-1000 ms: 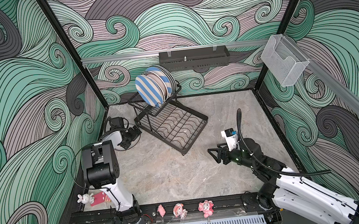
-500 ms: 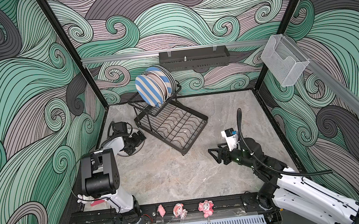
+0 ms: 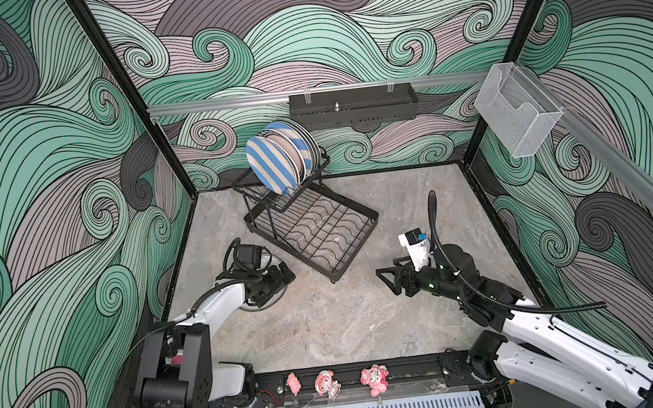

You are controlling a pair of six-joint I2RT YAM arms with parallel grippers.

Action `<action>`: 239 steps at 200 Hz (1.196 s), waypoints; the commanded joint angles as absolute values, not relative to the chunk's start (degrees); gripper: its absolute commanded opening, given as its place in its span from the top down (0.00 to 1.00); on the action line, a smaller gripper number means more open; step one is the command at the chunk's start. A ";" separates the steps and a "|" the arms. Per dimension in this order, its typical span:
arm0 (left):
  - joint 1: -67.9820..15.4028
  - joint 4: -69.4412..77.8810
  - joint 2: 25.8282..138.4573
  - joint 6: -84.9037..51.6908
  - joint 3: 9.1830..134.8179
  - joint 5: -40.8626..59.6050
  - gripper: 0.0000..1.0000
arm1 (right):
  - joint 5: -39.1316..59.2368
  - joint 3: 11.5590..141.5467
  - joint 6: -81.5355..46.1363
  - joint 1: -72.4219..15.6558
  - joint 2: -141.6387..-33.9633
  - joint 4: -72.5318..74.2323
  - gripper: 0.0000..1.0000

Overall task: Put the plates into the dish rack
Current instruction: 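Move the left gripper onto the red-lettered plate while the right gripper approaches it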

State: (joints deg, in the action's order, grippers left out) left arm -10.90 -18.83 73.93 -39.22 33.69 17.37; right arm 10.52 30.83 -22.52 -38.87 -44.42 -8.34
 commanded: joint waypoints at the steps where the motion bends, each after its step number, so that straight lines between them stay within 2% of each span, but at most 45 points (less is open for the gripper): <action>1: -13.37 -20.52 69.57 -43.48 29.74 17.65 0.02 | 12.31 33.08 -21.25 -38.55 -44.80 -10.44 0.20; 34: -18.72 -19.08 64.63 -45.03 28.35 17.94 0.01 | 13.97 34.36 -21.51 -38.52 -46.70 -11.99 0.19; 51: -22.65 -19.42 65.05 -45.52 29.51 17.10 0.01 | 16.17 34.63 -22.39 -38.50 -48.51 -11.62 0.18; 61: -24.74 -19.60 65.78 -45.96 30.12 17.04 0.01 | 17.04 34.73 -23.38 -38.50 -49.71 -11.38 0.14; 112: -32.89 -20.81 66.27 -48.51 29.42 15.92 0.02 | 19.23 34.44 -25.67 -38.50 -54.10 -8.17 0.13; 154: -39.22 -26.27 68.99 -44.37 36.89 13.93 0.02 | 21.43 37.91 -24.28 -38.50 -58.76 -9.61 0.11; 178: -39.03 -33.07 69.18 -42.37 40.95 7.65 0.02 | 23.79 37.35 -27.98 -38.64 -60.79 -7.97 0.11; 197: -37.17 -36.94 67.51 -39.93 43.13 0.35 0.01 | 24.53 32.13 -35.47 -39.66 -60.99 1.22 0.12; 219: -30.89 -35.99 64.65 -37.90 42.70 -5.34 0.01 | 20.18 27.30 -41.10 -43.66 -61.53 11.75 0.12; 239: -22.66 -30.10 61.41 -36.86 38.53 -8.04 0.01 | 16.35 28.25 -40.08 -48.14 -63.87 13.35 0.12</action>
